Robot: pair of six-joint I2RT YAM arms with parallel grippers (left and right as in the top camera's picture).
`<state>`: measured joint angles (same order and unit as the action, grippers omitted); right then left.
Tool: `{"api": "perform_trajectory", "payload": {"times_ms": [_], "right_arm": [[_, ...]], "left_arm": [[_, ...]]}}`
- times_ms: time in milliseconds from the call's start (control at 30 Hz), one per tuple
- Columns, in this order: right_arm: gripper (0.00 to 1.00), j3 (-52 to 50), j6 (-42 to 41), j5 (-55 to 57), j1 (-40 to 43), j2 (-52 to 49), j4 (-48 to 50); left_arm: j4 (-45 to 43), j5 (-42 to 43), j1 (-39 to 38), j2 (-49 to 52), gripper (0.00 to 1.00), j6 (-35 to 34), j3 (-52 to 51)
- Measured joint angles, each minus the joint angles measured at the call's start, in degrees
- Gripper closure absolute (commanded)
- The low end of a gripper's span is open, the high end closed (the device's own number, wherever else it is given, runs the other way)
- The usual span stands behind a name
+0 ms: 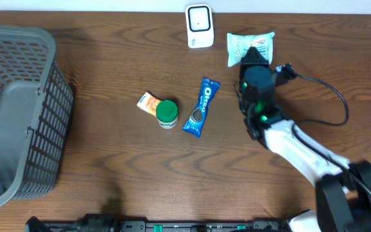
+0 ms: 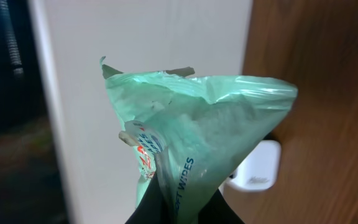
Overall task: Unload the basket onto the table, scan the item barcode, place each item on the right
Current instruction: 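Lift the wipes pack and hold it up to the white scanner, then carry the wipes pack to the right table edge and release it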
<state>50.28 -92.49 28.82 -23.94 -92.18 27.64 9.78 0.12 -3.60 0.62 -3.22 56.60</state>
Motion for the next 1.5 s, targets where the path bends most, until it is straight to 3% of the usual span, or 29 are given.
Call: {"api": "perform_trajectory", "payload": {"times_ms": [467,667,833,1167,1500], "right_arm": [[0.98,41.66,6.34,-0.98,-0.02,-31.32,-9.79],[0.98,54.58,6.71,-2.43,-0.02,-43.91,-11.34],[0.98,59.21,6.71,-3.10,-0.02,-50.58,-12.72],[0.98,60.54,7.17,-3.32,-0.02,-51.82,-13.55],[0.99,69.29,17.18,-3.19,-0.02,-51.80,-13.90]], "left_arm": [[-1.86,-0.02,0.00,-0.04,0.02,0.00,-4.87],[-2.54,0.00,0.00,-0.04,0.02,0.70,-6.60],[-2.69,-0.02,0.00,-0.04,0.02,1.64,-6.71],[-2.93,0.00,0.00,-0.04,0.02,1.77,-6.95],[-3.72,0.00,0.00,-0.04,0.02,1.77,-7.45]]}}
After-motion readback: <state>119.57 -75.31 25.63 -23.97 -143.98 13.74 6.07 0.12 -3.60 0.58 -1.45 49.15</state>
